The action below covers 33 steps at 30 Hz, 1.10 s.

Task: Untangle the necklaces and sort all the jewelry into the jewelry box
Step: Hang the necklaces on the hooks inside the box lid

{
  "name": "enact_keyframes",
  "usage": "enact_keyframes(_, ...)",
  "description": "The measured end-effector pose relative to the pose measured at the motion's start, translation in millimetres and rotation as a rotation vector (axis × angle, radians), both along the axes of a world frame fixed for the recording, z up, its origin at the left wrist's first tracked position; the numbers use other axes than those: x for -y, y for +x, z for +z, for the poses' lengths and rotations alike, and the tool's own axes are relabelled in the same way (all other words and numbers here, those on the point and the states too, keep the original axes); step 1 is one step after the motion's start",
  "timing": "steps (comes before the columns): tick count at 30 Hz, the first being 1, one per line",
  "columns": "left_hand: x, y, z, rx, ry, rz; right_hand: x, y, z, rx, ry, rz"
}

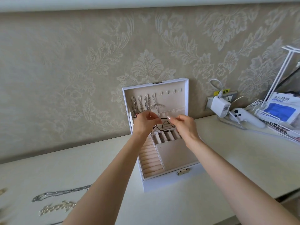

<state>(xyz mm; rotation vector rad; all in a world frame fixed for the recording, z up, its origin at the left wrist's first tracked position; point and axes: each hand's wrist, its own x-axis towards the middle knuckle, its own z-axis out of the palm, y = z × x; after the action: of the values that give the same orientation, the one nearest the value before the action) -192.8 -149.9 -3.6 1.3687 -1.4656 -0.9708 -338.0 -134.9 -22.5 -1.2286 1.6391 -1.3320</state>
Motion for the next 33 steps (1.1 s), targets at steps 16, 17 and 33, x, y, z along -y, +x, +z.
enact_keyframes(16,39,-15,37,0.148,-0.263,-0.002,39,0,34,0.305,-0.199,0.182)
enact_keyframes(17,40,-17,37,0.147,-0.270,0.004,41,1,36,0.319,-0.189,0.186)
enact_keyframes(33,49,-26,31,0.255,-0.452,0.113,63,-9,45,0.396,-0.036,0.298)
